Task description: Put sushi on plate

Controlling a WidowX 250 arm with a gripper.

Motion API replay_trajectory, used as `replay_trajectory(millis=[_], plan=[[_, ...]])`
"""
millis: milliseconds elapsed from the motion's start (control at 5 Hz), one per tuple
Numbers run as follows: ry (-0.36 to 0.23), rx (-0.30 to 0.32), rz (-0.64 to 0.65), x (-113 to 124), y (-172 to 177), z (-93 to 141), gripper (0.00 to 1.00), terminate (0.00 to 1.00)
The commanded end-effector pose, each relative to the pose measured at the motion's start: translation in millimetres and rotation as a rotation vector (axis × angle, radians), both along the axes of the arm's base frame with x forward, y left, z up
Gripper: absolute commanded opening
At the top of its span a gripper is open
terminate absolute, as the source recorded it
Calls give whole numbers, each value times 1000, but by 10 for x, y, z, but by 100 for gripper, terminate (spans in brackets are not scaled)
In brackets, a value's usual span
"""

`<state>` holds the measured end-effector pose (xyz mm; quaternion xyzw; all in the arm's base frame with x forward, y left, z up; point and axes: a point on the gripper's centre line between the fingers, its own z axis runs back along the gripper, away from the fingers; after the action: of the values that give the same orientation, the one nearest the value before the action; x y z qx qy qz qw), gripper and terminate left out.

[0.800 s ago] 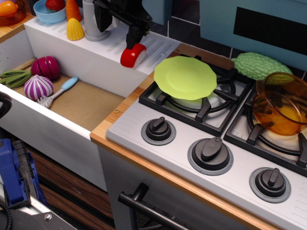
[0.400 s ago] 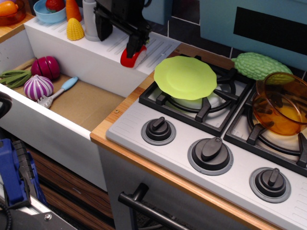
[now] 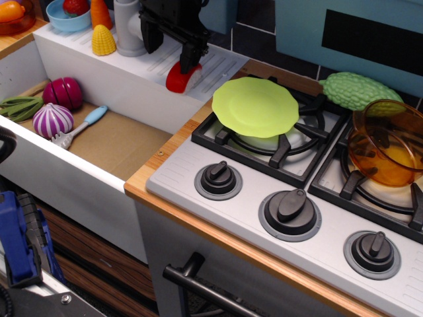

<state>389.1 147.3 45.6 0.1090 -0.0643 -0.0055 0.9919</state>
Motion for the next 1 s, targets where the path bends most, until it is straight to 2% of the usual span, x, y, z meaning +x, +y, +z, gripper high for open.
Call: replay_trajectory(millis=[0, 400, 600, 800], plan=[[-65, 15, 4, 121, 87, 100, 100, 0], [-73, -19, 16, 113, 7, 55, 100, 0], [-81, -55, 12, 115, 40, -55, 100, 0], [-92, -54, 26, 119, 45, -104, 0, 0]])
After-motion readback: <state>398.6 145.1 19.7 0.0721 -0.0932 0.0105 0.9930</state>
